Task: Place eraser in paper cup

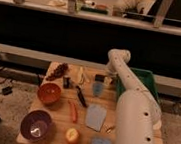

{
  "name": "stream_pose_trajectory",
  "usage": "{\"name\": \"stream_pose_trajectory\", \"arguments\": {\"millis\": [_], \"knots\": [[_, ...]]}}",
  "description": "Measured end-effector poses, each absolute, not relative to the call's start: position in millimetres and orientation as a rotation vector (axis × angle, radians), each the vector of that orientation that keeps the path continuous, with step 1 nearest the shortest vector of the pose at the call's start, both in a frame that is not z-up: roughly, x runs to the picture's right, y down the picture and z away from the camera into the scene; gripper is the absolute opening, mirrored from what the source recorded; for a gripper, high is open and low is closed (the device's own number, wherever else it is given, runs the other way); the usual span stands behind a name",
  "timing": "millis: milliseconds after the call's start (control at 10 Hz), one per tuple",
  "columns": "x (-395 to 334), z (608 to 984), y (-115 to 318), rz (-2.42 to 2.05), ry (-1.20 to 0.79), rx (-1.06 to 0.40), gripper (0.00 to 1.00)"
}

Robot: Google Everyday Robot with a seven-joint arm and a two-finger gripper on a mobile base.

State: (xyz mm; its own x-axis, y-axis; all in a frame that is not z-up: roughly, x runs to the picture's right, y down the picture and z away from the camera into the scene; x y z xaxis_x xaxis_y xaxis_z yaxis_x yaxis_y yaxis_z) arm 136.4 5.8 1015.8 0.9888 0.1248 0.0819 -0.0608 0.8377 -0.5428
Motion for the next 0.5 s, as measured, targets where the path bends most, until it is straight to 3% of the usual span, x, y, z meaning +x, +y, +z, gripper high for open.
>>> {"name": "stream_pose_trajectory", "arguments": {"millis": [300, 500], "knots": [[134.1, 1018.8, 9.0, 0.093, -0.122, -0.585, 0.79], [133.5, 1020.1, 10.1, 0.091, -0.125, -0.594, 0.65]]}}
